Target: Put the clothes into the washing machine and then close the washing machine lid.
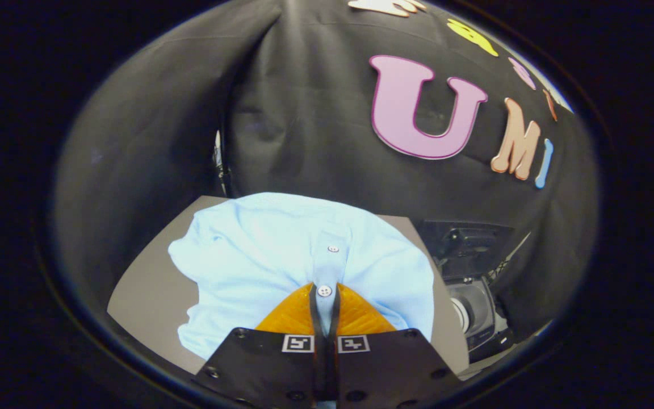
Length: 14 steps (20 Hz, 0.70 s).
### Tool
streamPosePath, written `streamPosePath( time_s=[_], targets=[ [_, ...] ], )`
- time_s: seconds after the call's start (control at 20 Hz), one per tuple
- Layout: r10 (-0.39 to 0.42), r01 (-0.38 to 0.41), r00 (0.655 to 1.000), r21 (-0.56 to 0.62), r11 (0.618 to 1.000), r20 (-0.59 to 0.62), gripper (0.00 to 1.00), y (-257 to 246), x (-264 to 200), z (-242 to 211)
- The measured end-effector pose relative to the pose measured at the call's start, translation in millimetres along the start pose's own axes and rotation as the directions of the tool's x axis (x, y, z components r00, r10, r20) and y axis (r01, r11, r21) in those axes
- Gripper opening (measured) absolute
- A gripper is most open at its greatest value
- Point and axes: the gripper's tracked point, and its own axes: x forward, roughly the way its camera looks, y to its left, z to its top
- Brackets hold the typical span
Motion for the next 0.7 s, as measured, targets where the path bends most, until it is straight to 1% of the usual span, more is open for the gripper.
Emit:
streamPosePath(
  time_s=[0.05, 0.2, 0.35, 0.4, 0.5, 0.7],
  targets=[
    [-0.004, 0.004, 1.0, 0.02, 1.0, 0.023, 0.01, -11.1, -2.3, 5.0],
    [-0.068, 0.063, 0.993, 0.052, 0.997, 0.098, 0.01, -59.9, -19.4, 25.4],
    [-0.136, 0.125, 0.979, 0.082, 0.989, 0.153, 0.01, -105.8, -31.5, 38.6],
    [-0.163, 0.15, 0.971, 0.087, 0.985, 0.174, 0.01, -120.8, -35.9, 42.8],
    [-0.257, 0.241, 0.94, 0.096, 0.966, 0.225, 0.0, -158.1, -47.1, 51.4],
    [-0.335, 0.333, 0.895, 0.057, 0.941, 0.295, 0.01, -203.7, -56.8, 62.6]
  ],
)
